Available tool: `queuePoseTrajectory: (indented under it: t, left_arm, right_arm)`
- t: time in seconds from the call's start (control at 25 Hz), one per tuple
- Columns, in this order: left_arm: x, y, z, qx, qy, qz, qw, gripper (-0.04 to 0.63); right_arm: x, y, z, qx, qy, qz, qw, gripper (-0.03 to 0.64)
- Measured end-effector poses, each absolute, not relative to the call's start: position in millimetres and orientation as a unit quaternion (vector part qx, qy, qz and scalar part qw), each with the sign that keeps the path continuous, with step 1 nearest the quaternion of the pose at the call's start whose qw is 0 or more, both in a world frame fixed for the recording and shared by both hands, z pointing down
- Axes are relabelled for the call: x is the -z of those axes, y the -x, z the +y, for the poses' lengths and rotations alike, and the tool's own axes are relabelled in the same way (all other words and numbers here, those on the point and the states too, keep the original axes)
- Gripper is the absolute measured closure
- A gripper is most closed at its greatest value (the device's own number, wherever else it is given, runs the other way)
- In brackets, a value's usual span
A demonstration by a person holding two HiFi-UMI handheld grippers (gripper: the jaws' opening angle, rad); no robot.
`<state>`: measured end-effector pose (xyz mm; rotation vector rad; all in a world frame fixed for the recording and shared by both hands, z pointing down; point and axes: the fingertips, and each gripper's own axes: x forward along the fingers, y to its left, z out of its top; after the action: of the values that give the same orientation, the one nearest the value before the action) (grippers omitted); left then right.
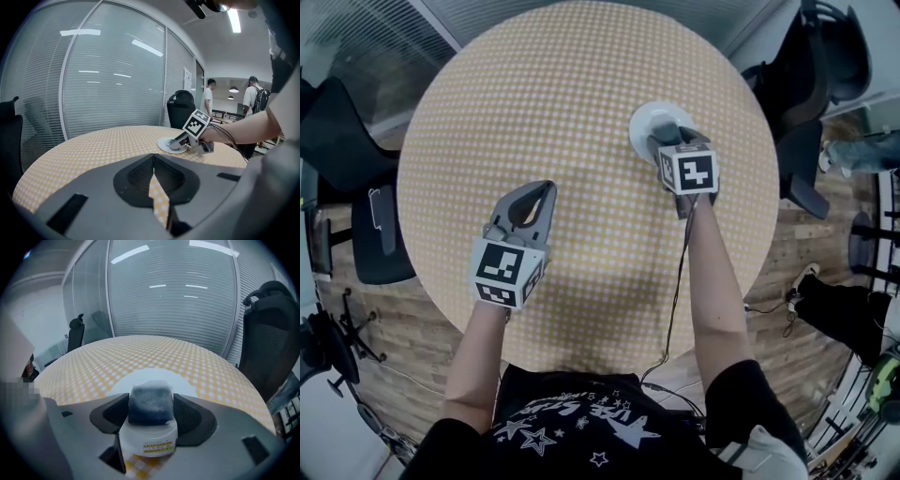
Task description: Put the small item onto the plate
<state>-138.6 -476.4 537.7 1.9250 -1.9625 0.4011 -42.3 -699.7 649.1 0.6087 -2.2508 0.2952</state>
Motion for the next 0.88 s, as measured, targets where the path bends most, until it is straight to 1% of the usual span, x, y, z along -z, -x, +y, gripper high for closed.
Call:
queuePoseTrajectory:
  t: [0.16, 0.36, 0.56, 0.64, 0.76, 0.88]
  left_arm:
    - [-537.4, 139.6, -475.3, -0.139, -0.68, -0.697, 0.181, 0.586]
    - [-536.4, 143.6, -472.6, -0.136, -0.677, -0.699, 0.183, 0.586]
    - [-528.7, 144.3, -468.6, -0.126, -0.682, -0.698, 0.177, 0.586]
    - [-522.2, 145.9, -466.5, -0.118, -0.687, -0.697, 0.169, 0.586]
    - [-508.5, 146.3, -466.6, -0.104, -0.696, -0.693, 0.155, 0.586]
    - [-495.9, 144.9, -457.7, -0.095, -0.706, -0.686, 0.15, 0.586]
  right_arm:
    - [-648.7, 42.3, -702.0, -0.131, -0.247, -0.886, 0.37, 0.316]
    - [-649.6, 44.1, -697.6, -0.135, -0.229, -0.889, 0.373, 0.314]
    - [-630.6, 36.1, -690.3, -0.133, -0.247, -0.888, 0.363, 0.314]
    - [-615.0, 35.2, -681.9, -0.134, -0.256, -0.893, 0.346, 0.314]
    - [-581.2, 31.5, -673.2, -0.132, -0.281, -0.903, 0.296, 0.314]
    - [-547.8, 28.7, -653.3, -0.127, -0.295, -0.91, 0.262, 0.316]
